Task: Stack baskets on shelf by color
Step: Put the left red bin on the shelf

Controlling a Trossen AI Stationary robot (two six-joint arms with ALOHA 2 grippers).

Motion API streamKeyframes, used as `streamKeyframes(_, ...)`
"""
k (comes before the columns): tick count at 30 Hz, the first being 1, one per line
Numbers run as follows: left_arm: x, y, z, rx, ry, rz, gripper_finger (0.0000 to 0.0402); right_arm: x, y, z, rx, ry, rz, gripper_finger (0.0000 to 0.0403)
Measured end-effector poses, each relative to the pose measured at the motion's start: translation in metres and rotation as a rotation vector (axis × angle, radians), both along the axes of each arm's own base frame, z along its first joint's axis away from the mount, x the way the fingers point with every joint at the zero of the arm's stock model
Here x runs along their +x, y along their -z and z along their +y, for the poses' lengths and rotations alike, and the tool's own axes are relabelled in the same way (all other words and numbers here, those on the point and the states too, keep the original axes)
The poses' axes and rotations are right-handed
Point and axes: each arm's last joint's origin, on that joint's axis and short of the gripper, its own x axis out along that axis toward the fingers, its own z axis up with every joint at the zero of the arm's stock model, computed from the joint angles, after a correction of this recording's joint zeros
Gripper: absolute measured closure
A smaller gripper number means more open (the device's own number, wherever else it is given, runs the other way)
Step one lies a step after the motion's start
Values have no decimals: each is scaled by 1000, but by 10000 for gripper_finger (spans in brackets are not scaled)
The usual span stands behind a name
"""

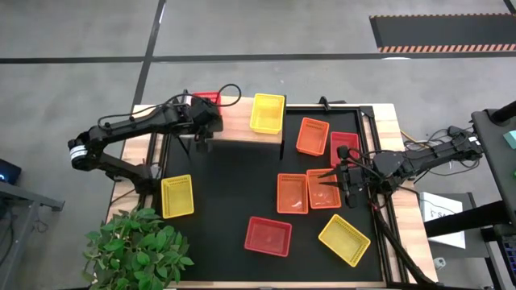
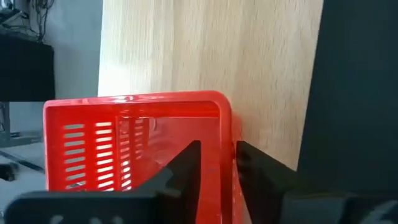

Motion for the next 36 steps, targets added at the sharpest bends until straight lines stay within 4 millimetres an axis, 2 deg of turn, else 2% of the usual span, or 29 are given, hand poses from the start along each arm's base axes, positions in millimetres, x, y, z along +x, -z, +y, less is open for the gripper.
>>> streamKeyframes(6, 3, -7, -7, 6, 22, -28, 293, 0, 0, 0, -6, -1, -1, 337)
streamKeyframes(19, 11, -15, -19, -15, 9, -112, 291, 0, 0, 0, -8, -1, -1, 337)
streamKeyframes(23, 20, -21, -25, -12, 4, -230, 291, 0, 0, 0, -8, -1, -1, 337)
streamKeyframes(26, 35, -27, -28, 5, 10, -379, 294, 0, 0, 0, -8, -2, -2, 337)
streamKeyframes(30, 58, -17, -26, 4, 5, -463, 312, 0, 0, 0, -8, -2, -1, 337)
streamKeyframes(36, 76, 10, -7, 102, -136, -338, 372, 0, 0, 0, 0, 0, 0, 337)
